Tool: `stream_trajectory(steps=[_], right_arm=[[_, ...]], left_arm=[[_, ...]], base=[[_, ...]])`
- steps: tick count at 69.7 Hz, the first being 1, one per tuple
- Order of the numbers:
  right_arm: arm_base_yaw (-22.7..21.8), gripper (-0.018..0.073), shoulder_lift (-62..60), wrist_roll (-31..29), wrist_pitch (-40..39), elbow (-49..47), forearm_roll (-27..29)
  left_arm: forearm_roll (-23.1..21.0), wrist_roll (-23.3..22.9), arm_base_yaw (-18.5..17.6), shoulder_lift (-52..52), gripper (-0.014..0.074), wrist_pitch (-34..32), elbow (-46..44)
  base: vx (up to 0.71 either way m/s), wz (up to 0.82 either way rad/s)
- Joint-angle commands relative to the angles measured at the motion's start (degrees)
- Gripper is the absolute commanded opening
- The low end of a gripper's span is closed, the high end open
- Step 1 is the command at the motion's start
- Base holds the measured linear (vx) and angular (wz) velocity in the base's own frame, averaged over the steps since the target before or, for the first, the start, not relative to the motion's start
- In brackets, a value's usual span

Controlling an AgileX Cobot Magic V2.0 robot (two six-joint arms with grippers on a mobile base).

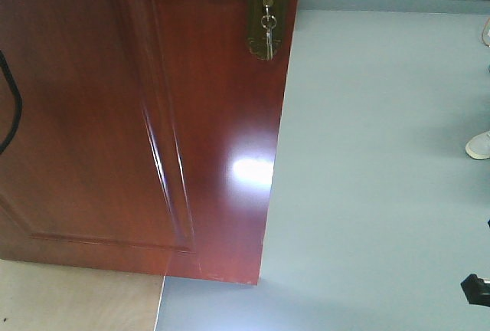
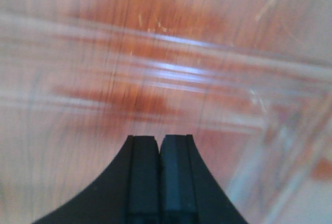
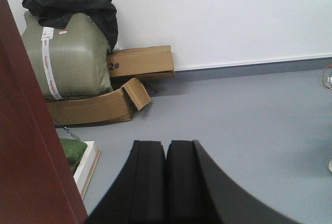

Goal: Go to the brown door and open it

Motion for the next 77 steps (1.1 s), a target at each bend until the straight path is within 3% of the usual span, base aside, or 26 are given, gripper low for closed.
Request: stream_trajectory(steps=[1, 12, 18, 31, 40, 54, 77], right_arm=[[0.0, 0.0000, -0.5, -0.5, -4.5, 0.1, -0.3], [0.0, 0.0000, -0.5, -0.5, -4.5, 0.1, -0.3], [0.0, 0.0000, -0.5, -0.5, -4.5, 0.1, -0.3], [0.0, 0.0000, -0.5, -0.5, -4.5, 0.1, -0.3], [0.0, 0.0000, -0.5, -0.5, -4.5, 0.1, -0.3], [0.0, 0.0000, -0.5, -0.5, -4.5, 0.1, -0.3], [0.0, 0.0000, -0.5, -0.5, -4.5, 0.1, -0.3]], left_arm=[[3.8, -2.3, -0.4, -1.0, 0.0011, -4.6, -1.6], [12.7, -13.9, -0.4, -1.0, 0.0011, -8.2, -1.6], [14.1, -17.7, -0.4, -1.0, 0.0011, -10.7, -1.6], [14.1, -17.7, -0.4, -3.0, 0.0011, -11.6, 1.5], [14.0, -17.7, -0.4, -8.4, 0.0011, -17.6, 10.4], [14.1, -17.7, -0.4, -23.5, 0.0011, -29.3, 29.8], [14.1, -17.6, -0.1, -54.2, 0.0011, -29.9, 61.4]], base=[[0.00, 0.00], [0.00, 0.00], [0.00, 0.00], [0.00, 0.00], [0.00, 0.00], [0.00, 0.00], [0.00, 0.00]])
